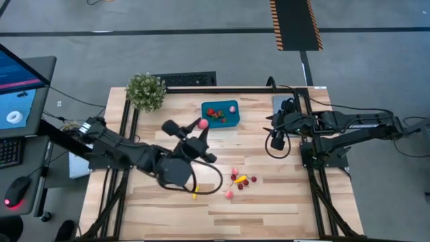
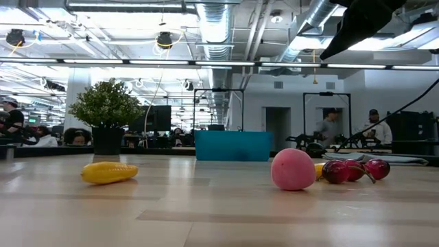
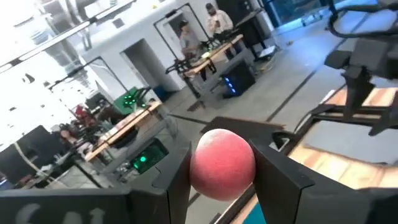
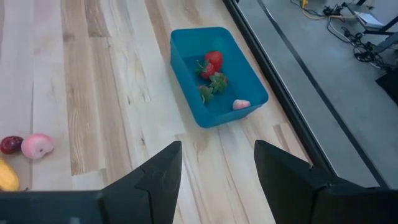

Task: Pick and placing Produce into tupperware
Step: Put the peach into the blue bin, then put the top peach into the blue bin

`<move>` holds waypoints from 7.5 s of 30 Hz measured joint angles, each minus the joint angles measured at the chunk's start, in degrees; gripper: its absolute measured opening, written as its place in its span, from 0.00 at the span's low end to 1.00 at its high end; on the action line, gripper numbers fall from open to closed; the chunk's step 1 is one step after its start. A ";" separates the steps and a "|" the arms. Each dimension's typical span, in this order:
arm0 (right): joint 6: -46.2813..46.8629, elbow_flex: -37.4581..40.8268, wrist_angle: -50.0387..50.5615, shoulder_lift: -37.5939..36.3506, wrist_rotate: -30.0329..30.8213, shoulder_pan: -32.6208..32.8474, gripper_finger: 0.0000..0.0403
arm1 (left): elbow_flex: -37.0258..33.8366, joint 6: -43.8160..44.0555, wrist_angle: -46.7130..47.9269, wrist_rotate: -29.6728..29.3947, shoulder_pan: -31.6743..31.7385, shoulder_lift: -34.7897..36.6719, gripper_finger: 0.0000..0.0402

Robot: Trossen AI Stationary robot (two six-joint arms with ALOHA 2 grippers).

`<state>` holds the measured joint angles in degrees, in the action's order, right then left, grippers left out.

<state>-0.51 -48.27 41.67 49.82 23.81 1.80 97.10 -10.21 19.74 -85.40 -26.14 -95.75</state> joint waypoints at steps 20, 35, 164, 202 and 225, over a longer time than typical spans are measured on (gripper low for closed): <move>-1.03 0.00 -0.11 -0.02 0.02 0.00 0.56 | -0.02 -7.43 -5.02 73.19 3.85 0.42 0.34; -1.01 0.00 -0.55 0.00 0.02 0.00 0.56 | 0.02 12.38 10.65 32.48 20.52 0.40 0.34; -2.51 -0.02 -0.28 0.96 0.02 0.00 0.56 | 28.10 46.96 36.80 73.38 15.95 -43.99 0.51; -1.57 -0.02 -0.09 0.96 -2.99 0.00 0.56 | 26.32 47.90 33.31 64.72 14.07 -44.04 0.51; -1.49 -0.02 -0.07 0.96 -2.98 0.00 0.56 | 26.32 49.15 33.78 64.17 13.78 -44.04 0.63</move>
<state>-2.00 -48.29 41.60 50.78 20.83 1.80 123.42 38.94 53.52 -21.23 -12.36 -139.79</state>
